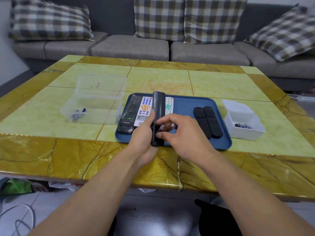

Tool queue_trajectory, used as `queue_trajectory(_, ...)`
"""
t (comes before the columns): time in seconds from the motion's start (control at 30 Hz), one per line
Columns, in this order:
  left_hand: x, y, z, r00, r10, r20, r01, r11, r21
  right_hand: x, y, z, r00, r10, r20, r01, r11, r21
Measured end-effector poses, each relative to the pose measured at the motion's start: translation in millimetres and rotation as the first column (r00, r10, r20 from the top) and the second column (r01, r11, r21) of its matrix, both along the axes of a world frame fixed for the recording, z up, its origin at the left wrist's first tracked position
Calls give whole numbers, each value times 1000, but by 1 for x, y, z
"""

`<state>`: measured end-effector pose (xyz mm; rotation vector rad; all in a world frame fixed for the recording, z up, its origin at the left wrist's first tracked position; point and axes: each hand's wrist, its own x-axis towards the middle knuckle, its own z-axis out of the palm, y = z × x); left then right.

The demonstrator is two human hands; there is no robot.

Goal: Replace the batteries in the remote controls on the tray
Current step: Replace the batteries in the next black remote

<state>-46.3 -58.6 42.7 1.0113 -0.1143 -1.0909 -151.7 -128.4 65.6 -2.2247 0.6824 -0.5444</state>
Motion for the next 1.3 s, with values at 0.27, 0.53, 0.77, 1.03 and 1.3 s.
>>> queue_trajectory(0.27, -3, 1, 3, 997, -8, -73, 6, 1000, -21, 2, 1, -4, 998, -67, -21, 67, 998, 8)
queue_trajectory(0.53, -1, 1, 1, 982, 91, -166, -94, 996, -6, 5, 17, 1, 957, -48, -287, -83, 901, -426)
queue_trajectory(0.77, 10, 3, -6, 988, 152, -16, -151, 987, 52, 7, 31, -8, 925, -112, -362, -126, 810, -572)
queue_trajectory(1.03, 10, 9, 0, 988, 85, -126, -87, 996, -7, 5, 32, 9, 953, -147, -265, -9, 861, -509)
queue_trajectory(1.3, 13, 12, -1, 988, 102, -120, -102, 995, 6, 12, 31, 3, 948, -63, -313, -131, 817, -562)
